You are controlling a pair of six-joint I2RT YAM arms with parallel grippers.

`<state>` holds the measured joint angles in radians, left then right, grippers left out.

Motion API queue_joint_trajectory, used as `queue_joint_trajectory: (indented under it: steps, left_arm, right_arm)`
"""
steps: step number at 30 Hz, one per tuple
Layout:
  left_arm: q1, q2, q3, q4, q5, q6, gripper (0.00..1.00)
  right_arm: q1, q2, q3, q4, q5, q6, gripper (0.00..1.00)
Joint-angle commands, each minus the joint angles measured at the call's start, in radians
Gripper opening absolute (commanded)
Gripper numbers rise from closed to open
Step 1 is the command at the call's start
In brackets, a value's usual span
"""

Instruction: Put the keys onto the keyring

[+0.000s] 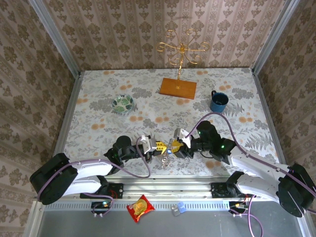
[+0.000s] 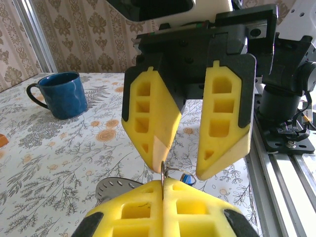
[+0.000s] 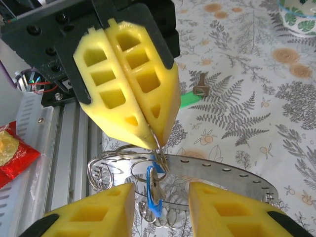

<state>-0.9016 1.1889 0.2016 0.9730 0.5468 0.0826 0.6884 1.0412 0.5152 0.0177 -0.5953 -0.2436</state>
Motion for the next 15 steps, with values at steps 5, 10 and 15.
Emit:
queue_joint_trajectory:
  steps: [5,10,15]
  left_arm:
    - [0.008,-0.011,-0.008,0.049,0.025,0.003,0.00]
    - [0.008,-0.012,-0.009,0.051,0.021,0.005,0.00]
    - [0.007,-0.007,-0.013,0.060,0.018,0.007,0.00]
  right_arm:
    - [0.017,0.044,0.040,-0.018,-0.015,-0.024,0.31]
    - [0.020,0.060,0.057,-0.009,-0.031,-0.026,0.22]
    - [0.020,0.075,0.054,-0.012,-0.043,-0.030,0.09]
